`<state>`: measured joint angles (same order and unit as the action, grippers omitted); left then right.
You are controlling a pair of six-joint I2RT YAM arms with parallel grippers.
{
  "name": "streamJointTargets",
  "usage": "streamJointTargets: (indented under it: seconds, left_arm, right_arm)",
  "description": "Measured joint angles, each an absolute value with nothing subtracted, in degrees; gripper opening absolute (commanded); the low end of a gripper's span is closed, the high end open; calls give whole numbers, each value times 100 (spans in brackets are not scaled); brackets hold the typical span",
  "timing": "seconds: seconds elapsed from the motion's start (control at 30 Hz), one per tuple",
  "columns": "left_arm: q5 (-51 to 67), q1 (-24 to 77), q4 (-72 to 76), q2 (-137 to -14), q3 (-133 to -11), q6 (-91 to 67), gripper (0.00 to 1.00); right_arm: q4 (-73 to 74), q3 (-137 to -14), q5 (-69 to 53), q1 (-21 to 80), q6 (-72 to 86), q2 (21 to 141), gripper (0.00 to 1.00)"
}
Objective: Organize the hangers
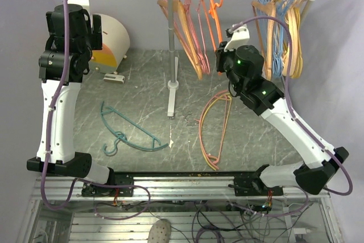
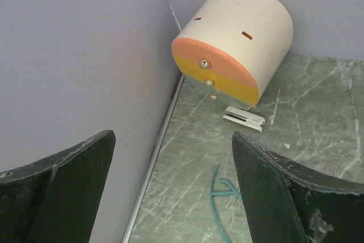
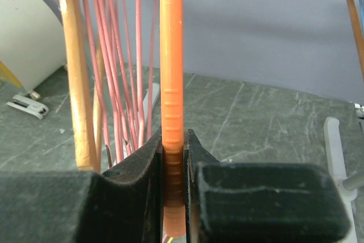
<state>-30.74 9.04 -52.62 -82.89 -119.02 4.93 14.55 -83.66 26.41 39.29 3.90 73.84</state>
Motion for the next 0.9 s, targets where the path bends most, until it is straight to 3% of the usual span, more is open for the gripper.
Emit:
streamJointTargets:
  seconds: [0.43, 0.9]
  left_arm:
    - [-2965, 882, -5262, -8281, -11863, 497, 95]
    - [-2882, 878, -5266, -8281, -11841, 515, 94]
  right_arm:
    - [1623, -9323, 2462, 3682, 187, 8451, 0]
    - [1734, -9782, 1275, 3306, 351, 9148, 0]
